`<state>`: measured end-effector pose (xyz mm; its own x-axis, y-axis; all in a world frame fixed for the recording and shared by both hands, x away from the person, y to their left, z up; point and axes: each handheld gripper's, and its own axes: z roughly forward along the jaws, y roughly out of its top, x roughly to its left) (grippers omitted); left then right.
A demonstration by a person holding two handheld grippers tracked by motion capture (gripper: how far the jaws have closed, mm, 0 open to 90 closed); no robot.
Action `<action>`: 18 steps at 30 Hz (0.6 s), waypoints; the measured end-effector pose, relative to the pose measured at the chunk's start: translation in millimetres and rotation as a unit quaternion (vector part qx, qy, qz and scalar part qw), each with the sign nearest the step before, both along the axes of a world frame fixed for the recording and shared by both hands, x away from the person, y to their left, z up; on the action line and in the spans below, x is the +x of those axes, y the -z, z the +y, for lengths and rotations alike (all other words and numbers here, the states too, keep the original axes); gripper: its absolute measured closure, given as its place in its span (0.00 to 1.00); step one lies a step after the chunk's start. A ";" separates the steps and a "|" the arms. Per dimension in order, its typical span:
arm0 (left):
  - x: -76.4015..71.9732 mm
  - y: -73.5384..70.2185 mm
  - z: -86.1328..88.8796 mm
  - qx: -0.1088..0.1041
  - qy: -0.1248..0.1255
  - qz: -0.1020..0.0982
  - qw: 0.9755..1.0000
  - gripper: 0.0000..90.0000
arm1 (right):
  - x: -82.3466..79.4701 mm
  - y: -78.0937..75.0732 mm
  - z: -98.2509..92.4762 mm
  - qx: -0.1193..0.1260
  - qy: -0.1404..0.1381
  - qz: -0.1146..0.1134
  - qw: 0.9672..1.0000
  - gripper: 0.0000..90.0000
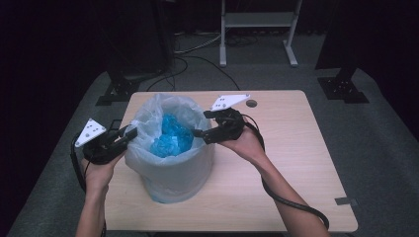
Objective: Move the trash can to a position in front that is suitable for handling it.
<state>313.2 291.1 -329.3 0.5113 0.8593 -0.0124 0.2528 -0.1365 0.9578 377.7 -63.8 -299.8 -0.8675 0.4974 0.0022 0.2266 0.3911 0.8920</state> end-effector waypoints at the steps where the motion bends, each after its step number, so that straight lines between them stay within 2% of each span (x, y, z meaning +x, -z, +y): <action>1: -1.5 -1.3 0.8 0.000 0.003 -0.005 1.000 0.82 | 0.0 0.0 0.0 0.000 0.000 0.000 1.000 0.26; 2: -3.6 -3.3 1.0 0.001 0.007 -0.010 1.000 0.89 | 7.7 0.9 -0.4 0.008 0.027 0.007 1.000 0.25; 3: -3.6 -3.3 1.0 0.001 0.007 -0.010 1.000 0.91 | 7.7 0.9 -0.4 0.008 0.027 0.007 1.000 0.25; 4: -4.8 -4.7 0.8 0.001 0.010 -0.013 1.000 0.93 | 13.8 2.4 -0.1 0.012 0.047 0.013 0.999 0.25; 7: -5.8 -6.0 1.6 -0.002 0.012 -0.018 1.000 0.96 | 19.6 4.6 0.9 0.013 0.058 0.022 0.998 0.25; 8: -6.6 -6.8 2.9 -0.007 0.011 -0.021 1.000 0.98 | 24.0 7.2 3.0 0.007 0.067 0.029 0.997 0.25; 11: -7.8 -7.8 4.9 -0.009 0.012 -0.024 1.000 0.98 | 27.3 9.6 4.3 0.003 0.070 0.036 0.997 0.27; 12: -8.5 -8.1 5.8 -0.011 0.013 -0.025 1.000 0.98 | 31.6 13.1 5.5 0.002 0.071 0.049 0.996 0.31; 13: -8.9 -8.3 6.5 -0.013 0.013 -0.026 0.999 0.98 | 31.6 13.1 5.5 0.002 0.071 0.049 0.996 0.31; 15: -9.9 -9.1 8.6 -0.017 0.013 -0.028 0.999 0.98 | 35.7 16.6 4.7 0.010 0.069 0.063 0.996 0.41; 16: -10.3 -9.4 9.5 -0.018 0.013 -0.029 0.999 0.98 | 35.7 16.6 4.7 0.010 0.069 0.063 0.996 0.41; 17: -10.5 -9.8 10.1 -0.021 0.013 -0.030 0.999 0.98 | 36.5 17.4 4.3 0.013 0.068 0.067 0.995 0.46; 18: -11.1 -10.7 11.7 -0.022 0.013 -0.031 0.999 0.99 | 37.2 18.5 3.9 0.013 0.064 0.071 0.995 0.57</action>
